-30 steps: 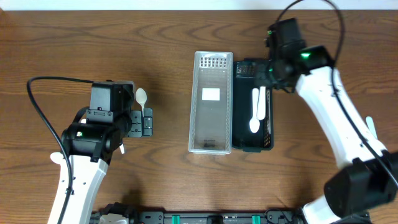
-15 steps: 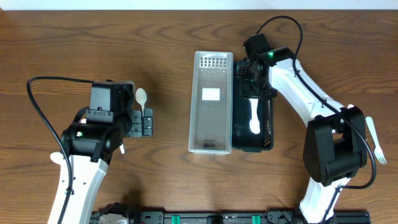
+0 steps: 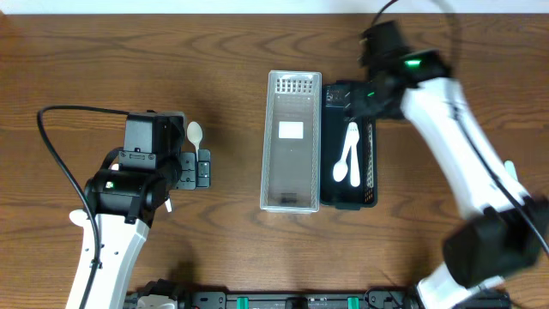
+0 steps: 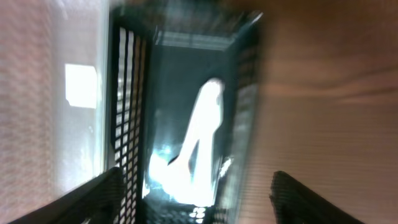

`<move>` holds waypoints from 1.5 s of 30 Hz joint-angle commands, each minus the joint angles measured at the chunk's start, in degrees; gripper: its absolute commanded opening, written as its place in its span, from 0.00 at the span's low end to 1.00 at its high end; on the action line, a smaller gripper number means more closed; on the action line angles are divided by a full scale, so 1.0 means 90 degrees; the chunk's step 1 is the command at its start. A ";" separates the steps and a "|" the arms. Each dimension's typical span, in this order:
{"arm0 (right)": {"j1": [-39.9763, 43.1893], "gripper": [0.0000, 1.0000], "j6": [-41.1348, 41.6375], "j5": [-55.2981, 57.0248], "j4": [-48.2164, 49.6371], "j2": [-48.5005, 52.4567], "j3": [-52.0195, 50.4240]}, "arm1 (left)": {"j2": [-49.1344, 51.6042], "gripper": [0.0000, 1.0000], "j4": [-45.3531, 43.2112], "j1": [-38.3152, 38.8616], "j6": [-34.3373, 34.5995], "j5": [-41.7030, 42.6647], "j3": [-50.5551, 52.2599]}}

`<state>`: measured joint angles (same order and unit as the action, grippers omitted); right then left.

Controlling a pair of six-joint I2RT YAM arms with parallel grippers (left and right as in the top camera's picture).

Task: Pack container
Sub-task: 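Lower cutlery into the dark green basket and open right gripper, then move right gripper back to the remaining forks on the right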

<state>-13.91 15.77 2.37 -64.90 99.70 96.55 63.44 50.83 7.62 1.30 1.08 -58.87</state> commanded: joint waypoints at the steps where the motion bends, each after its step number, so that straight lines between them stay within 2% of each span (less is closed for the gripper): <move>1: 0.0811 0.90 -0.0338 0.0520 -0.0124 -0.0930 0.0214 | 0.0019 0.98 0.0017 0.0019 0.0010 -0.0070 -0.0121; 5: 0.2011 0.99 -0.0908 0.0515 -0.0328 -0.1472 0.0211 | 0.0019 0.98 0.0017 0.0019 0.0010 -0.0070 -0.0121; 11: 0.3677 0.99 -0.2103 0.0374 -0.0678 -0.1399 -0.0073 | 0.0019 0.98 0.0015 0.0019 0.0010 -0.0070 -0.0121; 18: 0.4782 0.99 -0.2788 -0.0053 0.0180 -0.1212 -0.1489 | 0.0019 0.98 0.0015 0.0019 0.0010 -0.0070 -0.0121; 27: 0.5433 0.99 -0.2965 -0.0138 0.1627 -0.0967 -0.3203 | 0.0019 0.98 0.0017 0.0019 0.0010 -0.0070 -0.0121; 37: 0.5501 0.99 -0.3215 -0.0381 0.1868 0.0228 -0.3252 | 0.0019 0.98 0.0017 0.0019 0.0010 -0.0070 -0.0121; 45: 0.5591 0.99 -0.3291 -0.0367 0.1999 0.0750 -0.3252 | 0.0019 0.98 0.0017 0.0019 0.0010 -0.0070 -0.0121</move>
<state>35.33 -12.80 -0.47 -47.18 104.99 67.68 63.44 50.83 7.62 1.30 1.08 -58.87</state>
